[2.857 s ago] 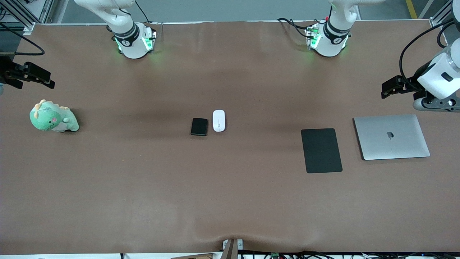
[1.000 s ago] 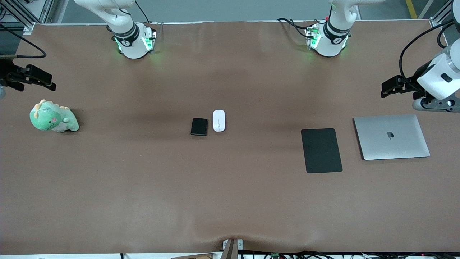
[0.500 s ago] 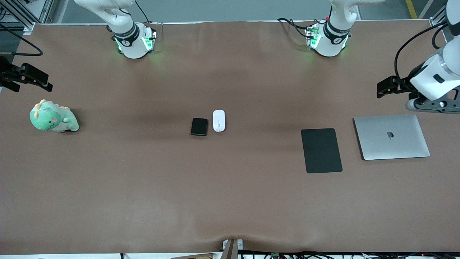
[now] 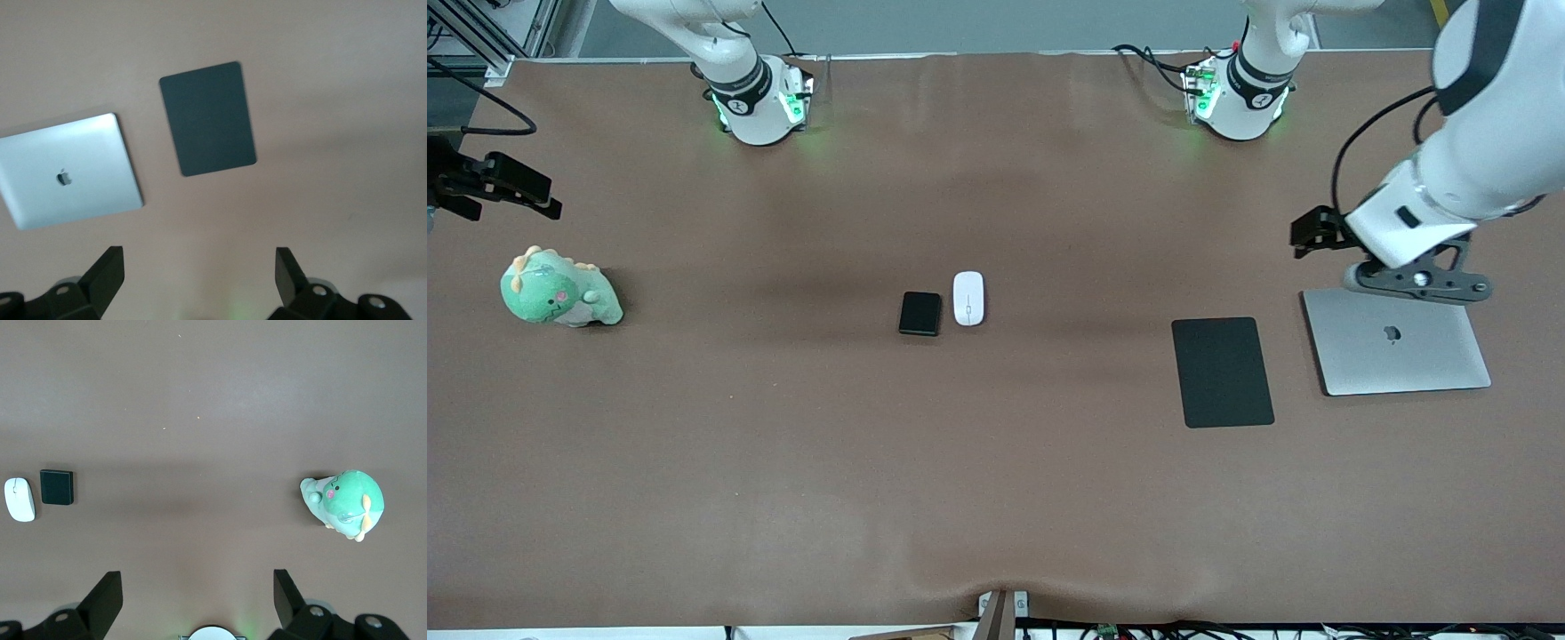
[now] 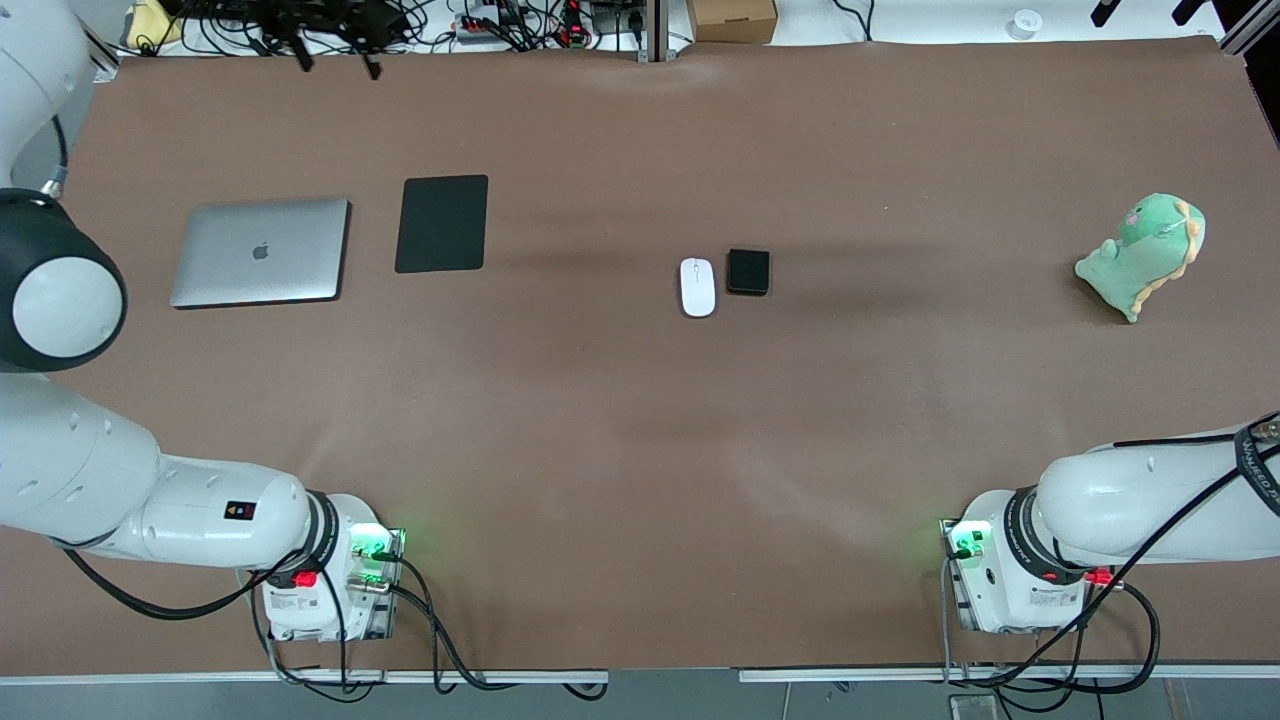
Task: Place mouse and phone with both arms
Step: 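Move the left gripper over the white mouse while the right gripper advances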
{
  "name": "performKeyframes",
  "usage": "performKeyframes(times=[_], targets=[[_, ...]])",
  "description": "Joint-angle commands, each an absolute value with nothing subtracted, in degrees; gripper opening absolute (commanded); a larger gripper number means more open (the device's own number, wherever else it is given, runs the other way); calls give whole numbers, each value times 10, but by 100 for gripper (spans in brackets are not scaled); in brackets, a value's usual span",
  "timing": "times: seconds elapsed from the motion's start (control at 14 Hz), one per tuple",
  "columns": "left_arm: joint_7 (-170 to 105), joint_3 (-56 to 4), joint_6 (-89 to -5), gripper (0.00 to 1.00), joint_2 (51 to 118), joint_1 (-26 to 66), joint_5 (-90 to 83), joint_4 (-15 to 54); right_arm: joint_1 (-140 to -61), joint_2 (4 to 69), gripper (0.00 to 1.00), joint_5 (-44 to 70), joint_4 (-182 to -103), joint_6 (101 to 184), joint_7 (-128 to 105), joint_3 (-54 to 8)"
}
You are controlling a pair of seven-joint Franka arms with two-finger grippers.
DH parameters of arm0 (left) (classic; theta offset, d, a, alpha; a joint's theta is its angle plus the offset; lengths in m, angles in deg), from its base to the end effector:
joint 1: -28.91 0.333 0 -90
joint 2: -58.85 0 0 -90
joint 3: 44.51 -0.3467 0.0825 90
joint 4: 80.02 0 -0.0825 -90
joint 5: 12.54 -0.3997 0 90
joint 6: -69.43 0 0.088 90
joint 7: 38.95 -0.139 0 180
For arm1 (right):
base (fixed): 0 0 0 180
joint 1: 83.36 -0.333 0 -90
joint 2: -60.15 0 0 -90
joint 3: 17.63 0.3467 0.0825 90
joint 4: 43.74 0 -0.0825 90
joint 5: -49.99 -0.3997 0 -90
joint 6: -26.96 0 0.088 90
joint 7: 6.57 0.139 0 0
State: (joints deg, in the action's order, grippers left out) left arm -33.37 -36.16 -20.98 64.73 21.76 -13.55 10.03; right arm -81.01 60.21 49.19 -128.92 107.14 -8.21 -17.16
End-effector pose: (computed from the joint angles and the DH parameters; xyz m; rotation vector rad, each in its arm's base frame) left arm 0.5776 -0.1536 0.5640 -3.1063 0.2710 0.1453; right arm 0.5488 -0.0159 0.6499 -3.1222 0.0037 0.1340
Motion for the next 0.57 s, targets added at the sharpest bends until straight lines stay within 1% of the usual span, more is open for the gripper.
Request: performKeyframes(times=[0.0,0.07,0.21,0.36,0.5], targets=[[-287,-354,-235,100,661,185,-137,85,-807,599,100,488,-1279,1066,-82,-167],[-266,-354,-244,100,666,172,-137,85,-807,597,100,487,-1279,1067,-82,-167],[-221,-353,-267,100,683,150,-136,81,-813,571,100,489,-1278,1062,-83,-166],[-174,-353,-270,100,704,133,-125,62,-815,571,100,488,-1278,1065,-83,-166],[-135,-353,-271,100,714,116,-114,57,-815,561,100,489,-1278,1063,-88,-167]])
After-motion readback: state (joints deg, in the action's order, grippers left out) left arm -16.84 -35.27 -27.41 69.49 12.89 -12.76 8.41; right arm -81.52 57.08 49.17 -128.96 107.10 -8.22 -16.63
